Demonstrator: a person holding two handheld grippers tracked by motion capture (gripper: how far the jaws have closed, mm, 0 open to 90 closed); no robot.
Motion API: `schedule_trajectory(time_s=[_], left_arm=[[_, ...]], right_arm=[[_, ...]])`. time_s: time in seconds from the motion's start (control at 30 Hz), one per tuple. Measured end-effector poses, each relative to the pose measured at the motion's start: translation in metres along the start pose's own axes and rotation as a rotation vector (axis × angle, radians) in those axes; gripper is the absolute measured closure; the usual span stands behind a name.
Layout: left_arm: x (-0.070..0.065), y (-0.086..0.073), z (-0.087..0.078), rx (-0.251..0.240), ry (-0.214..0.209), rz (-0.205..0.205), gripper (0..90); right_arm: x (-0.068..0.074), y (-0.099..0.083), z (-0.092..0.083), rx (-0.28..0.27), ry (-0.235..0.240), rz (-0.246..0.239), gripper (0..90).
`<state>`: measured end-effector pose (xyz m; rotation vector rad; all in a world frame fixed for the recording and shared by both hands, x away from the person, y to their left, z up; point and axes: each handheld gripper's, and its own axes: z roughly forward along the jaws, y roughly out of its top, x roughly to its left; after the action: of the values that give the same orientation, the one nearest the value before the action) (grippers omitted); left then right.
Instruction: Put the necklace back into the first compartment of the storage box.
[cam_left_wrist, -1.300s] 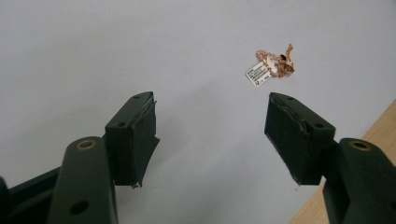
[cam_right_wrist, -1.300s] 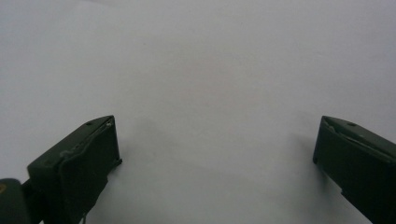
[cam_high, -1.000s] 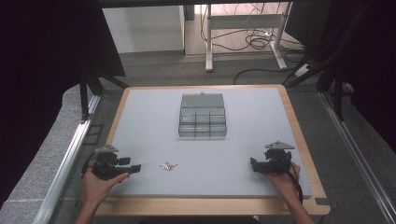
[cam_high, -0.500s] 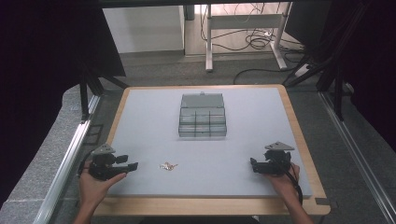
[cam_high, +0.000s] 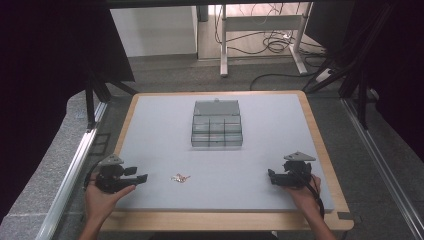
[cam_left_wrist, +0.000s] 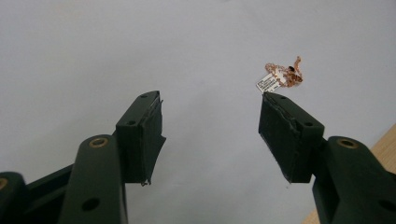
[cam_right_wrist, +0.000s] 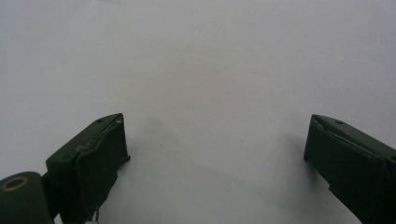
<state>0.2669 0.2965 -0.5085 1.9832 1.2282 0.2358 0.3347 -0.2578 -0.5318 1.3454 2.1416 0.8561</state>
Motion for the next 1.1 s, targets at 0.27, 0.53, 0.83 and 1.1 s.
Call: schedule_trajectory(time_s=[0.27,0.53,0.83,1.1], left_arm=[[0.0003,-0.0004,-0.0005,0.000,0.000,-0.002,40.2],[0.0001,-0.0008,0.0008,0.004,-0.001,-0.002,40.2],[-0.0004,-0.0010,0.0019,0.012,-0.004,0.000,40.1],[-0.0005,-0.0014,0.0038,0.020,-0.006,0.003,40.0]], right_arm=[[0.0000,0.0000,0.0000,0.000,0.000,0.000,5.8],[0.0000,0.0000,0.0000,0.000,0.000,0.000,5.8],[0.0000,0.0000,0.0000,0.000,0.000,0.000,5.8],[-0.0001,0.0000,0.0001,0.000,0.000,-0.001,5.8]])
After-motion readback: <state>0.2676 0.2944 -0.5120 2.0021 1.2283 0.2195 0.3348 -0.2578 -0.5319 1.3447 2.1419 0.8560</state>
